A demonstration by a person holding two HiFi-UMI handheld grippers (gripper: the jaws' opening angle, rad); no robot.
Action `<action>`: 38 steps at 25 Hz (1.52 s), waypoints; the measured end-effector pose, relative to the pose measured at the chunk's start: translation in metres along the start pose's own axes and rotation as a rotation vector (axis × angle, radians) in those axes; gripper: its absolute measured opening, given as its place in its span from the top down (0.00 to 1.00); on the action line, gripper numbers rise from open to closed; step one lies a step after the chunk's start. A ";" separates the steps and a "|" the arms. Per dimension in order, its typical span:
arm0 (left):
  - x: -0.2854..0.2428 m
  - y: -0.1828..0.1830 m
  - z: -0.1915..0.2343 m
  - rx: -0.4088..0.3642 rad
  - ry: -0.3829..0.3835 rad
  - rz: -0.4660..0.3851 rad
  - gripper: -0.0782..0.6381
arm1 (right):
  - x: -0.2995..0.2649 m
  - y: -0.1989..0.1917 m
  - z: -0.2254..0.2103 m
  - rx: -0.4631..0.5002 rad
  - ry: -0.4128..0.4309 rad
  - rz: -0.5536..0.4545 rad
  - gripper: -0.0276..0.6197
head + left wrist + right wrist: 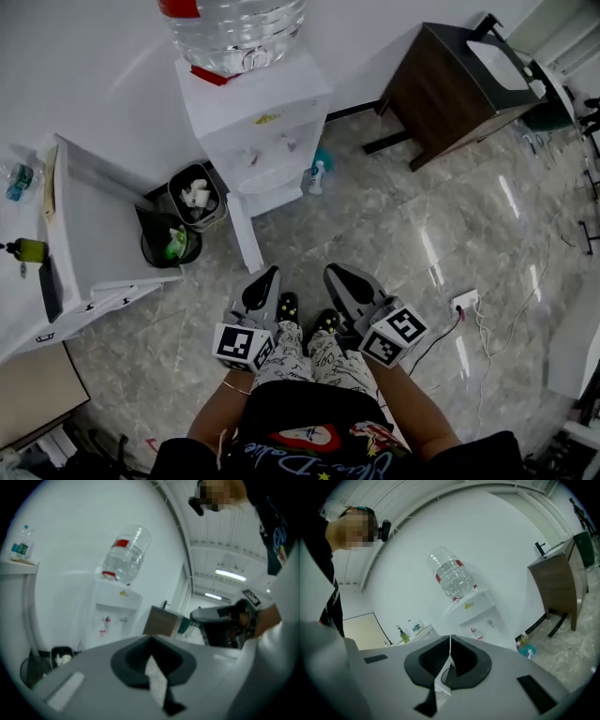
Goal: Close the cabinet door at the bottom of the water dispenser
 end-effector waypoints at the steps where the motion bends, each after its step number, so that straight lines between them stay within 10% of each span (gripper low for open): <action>1: -0.009 -0.012 0.010 -0.010 0.014 0.015 0.89 | -0.009 -0.007 -0.008 -0.007 0.016 0.005 0.93; 22: -0.105 -0.290 0.241 0.080 0.585 0.375 0.89 | -0.113 -0.206 -0.216 -0.057 -0.055 0.245 0.93; 38: -0.150 -0.326 0.200 0.021 0.338 0.545 0.90 | -0.110 -0.204 -0.257 -0.202 -0.069 0.208 0.93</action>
Point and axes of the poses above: the fingertips, and each gripper's own axes: x backward along the fingers, z to its left, y out of its top, the point moved 2 cm from there along x, backward along the fingers, and after that the axes turned 13 degrees about y, right-handed, at the moved point
